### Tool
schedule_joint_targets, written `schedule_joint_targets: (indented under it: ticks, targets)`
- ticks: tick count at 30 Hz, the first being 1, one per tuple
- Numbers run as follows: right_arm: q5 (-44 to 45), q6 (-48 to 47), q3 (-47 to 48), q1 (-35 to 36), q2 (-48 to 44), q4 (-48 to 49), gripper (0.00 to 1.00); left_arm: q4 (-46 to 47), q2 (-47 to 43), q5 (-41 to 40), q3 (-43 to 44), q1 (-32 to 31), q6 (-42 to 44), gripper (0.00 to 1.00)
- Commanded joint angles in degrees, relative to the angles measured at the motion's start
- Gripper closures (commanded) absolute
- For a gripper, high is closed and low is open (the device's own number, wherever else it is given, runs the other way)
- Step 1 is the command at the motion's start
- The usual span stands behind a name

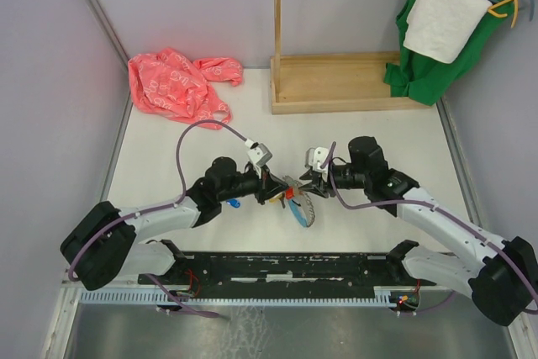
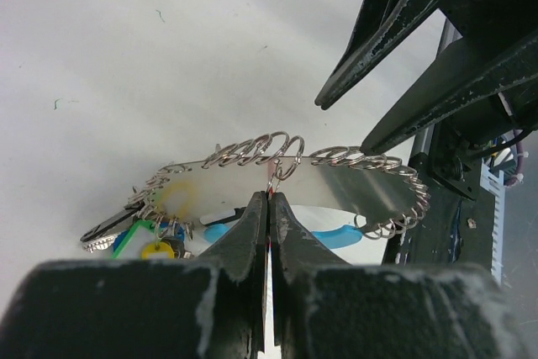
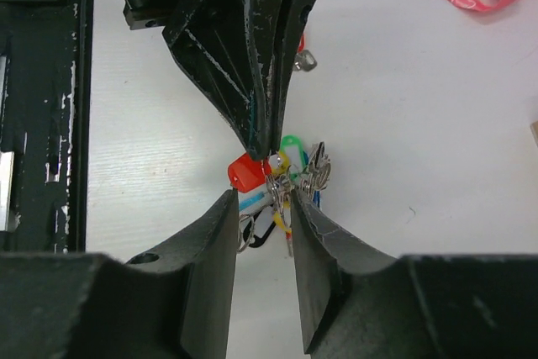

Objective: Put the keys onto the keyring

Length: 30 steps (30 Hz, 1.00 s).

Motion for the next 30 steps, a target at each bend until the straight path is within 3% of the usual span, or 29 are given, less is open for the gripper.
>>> schedule_joint_targets:
  ticks: [1,9,21,30]
  targets:
    - [-0.6,-1.8,4.8,-0.2,2.0,-7.2,0.6,-0.1,0.4,1.9,3.6,-0.5,3.6,0.97]
    - [-0.4,-6.5,9.1,0.0,5.8,-11.0,0.54,-2.0,0.3,2.5,5.2,-1.0,4.8,0.97]
    - [-0.2,-11.6,12.7,0.6,10.5,-16.7,0.59,-2.1,0.6,2.8,6.2,-1.3,5.1,0.97]
    - [0.3,-12.1,12.5,1.3,12.6,-14.8,0.66,-2.3,0.7,3.0,6.3,-1.6,5.2,0.97]
